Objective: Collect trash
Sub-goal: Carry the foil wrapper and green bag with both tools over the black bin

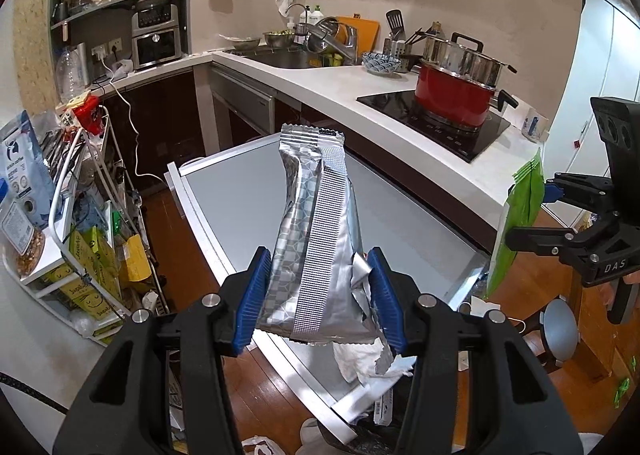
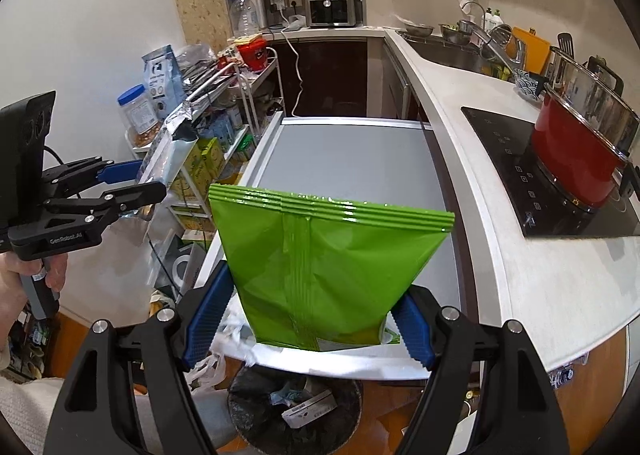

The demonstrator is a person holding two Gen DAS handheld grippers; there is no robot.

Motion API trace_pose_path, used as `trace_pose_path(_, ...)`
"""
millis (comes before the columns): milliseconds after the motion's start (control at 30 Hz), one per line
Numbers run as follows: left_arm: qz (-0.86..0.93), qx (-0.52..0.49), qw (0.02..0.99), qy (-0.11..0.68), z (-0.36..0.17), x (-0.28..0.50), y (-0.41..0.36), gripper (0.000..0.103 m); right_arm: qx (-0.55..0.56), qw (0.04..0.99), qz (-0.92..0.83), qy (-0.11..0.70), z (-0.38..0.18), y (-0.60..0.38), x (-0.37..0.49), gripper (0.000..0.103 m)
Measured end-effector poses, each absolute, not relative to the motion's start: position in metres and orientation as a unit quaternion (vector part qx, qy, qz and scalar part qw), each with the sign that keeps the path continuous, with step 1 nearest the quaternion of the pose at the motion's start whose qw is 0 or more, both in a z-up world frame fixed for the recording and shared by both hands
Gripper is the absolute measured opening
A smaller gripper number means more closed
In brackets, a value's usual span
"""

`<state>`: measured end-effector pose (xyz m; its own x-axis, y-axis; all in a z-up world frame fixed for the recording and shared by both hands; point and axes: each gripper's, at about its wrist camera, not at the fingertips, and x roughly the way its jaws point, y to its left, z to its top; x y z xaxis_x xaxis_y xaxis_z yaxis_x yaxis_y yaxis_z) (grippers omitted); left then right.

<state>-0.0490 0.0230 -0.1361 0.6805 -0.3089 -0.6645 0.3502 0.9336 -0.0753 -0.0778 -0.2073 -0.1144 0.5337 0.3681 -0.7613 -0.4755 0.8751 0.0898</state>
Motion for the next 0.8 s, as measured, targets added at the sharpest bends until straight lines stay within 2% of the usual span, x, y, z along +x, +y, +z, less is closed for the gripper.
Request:
trace_pose_path(400,-0.193,0.061,0.901,0.385,-0.156,-0.118,0.003,0.051,-0.053,0.851,0.259,0.454,-0.132,-0.219,-0.138,0.074)
trace_pose_path(800,-0.237,0.153,0.853,0.440,-0.221,-0.169,-0.044,0.051,-0.018,0.801,0.242,0.547,-0.220,-0.226,-0.175,0.074)
